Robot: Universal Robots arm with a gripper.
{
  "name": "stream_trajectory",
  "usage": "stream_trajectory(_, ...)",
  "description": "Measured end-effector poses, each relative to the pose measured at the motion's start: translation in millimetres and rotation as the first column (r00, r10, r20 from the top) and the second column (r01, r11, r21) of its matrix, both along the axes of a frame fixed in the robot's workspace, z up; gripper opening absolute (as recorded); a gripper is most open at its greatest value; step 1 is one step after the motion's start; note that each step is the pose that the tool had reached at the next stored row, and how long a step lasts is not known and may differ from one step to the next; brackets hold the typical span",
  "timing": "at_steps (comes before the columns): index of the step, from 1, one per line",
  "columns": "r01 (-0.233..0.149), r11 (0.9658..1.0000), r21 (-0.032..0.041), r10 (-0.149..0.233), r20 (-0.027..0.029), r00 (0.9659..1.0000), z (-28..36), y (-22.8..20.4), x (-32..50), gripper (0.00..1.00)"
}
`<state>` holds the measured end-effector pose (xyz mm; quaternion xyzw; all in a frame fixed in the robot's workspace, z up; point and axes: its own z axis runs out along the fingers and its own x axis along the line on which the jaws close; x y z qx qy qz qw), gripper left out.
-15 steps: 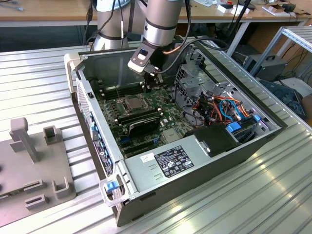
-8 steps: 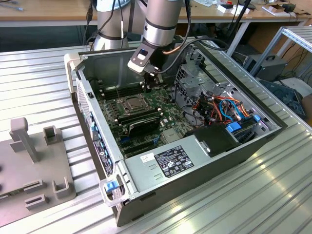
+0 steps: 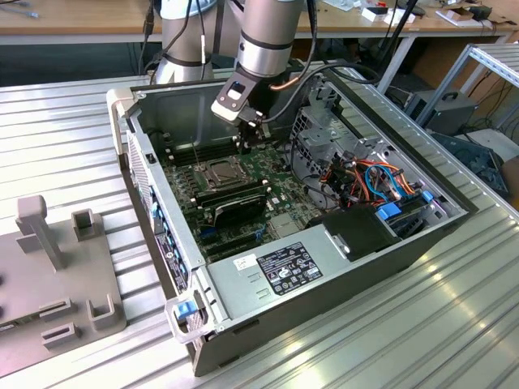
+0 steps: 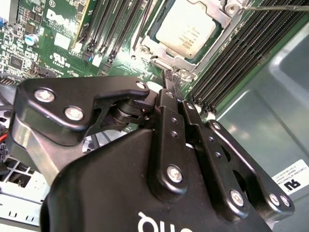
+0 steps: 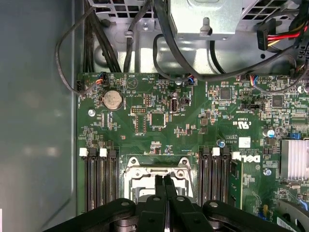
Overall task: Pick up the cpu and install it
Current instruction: 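Close the cpu cover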
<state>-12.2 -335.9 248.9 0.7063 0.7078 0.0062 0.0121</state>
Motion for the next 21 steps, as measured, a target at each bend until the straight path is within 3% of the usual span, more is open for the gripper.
stream_trajectory(16, 0.0, 1.0, 0.0001, 0.0, -0.0003, 1.0, -0.4, 0.1, -3.5, 0.11)
stream_trajectory(21, 0.0, 1.0, 0.0001, 0.0, -0.0003, 1.0, -0.6, 0.1, -8.5, 0.11)
